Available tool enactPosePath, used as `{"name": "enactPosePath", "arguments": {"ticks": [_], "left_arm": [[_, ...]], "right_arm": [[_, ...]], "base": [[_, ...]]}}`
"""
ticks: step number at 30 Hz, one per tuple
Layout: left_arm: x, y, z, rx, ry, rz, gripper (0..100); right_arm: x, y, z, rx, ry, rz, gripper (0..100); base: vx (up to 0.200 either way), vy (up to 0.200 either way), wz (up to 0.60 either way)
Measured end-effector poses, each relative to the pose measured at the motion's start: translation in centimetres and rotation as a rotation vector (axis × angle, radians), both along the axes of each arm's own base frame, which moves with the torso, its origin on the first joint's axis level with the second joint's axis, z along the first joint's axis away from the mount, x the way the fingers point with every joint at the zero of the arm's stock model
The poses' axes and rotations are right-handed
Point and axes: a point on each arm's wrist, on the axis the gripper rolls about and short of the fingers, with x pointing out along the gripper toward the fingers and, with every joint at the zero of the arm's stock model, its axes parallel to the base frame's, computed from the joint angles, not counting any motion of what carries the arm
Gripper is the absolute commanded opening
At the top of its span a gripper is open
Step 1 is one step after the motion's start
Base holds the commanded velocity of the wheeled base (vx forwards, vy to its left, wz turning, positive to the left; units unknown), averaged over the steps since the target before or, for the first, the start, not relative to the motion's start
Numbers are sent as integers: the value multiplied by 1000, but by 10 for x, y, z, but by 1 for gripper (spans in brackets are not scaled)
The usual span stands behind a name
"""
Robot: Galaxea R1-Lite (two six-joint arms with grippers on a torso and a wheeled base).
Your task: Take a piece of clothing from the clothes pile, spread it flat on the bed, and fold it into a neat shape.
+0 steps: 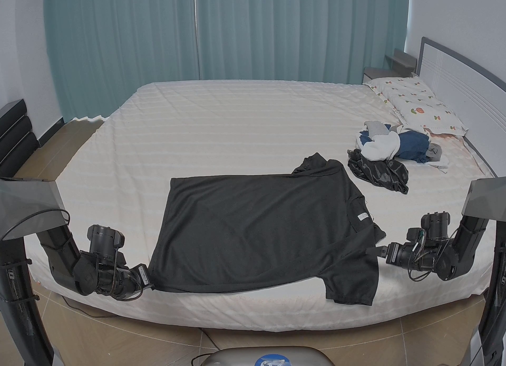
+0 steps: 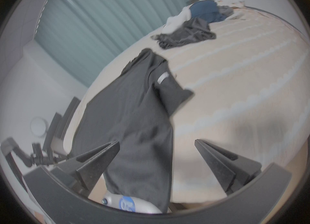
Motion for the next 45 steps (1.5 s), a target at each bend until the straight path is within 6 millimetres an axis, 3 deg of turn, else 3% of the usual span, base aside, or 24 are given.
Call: {"name": "enactPosePath", "arguments": {"ticks": [8, 19, 20, 31, 45], "left_arm": [[-1, 0, 0, 0, -2, 0, 0], [-1, 0, 0, 0, -1, 0, 0], [-1, 0, 0, 0, -4, 0, 0], [-1, 0, 0, -1, -12, 1, 0], [5, 4, 4, -21, -93, 45, 0]], "right_arm": [[-23, 15, -14, -25, 46, 105, 100], [-20, 20, -24, -28, 21, 111, 100], [-20, 20, -24, -26, 21, 109, 0], [-19, 18, -25, -12, 24, 57, 0], [-47, 15, -13, -7, 76, 35, 0]], "base": [[0, 0, 0], [0, 0, 0], [0, 0, 0], [0, 0, 0], [0, 0, 0]]}}
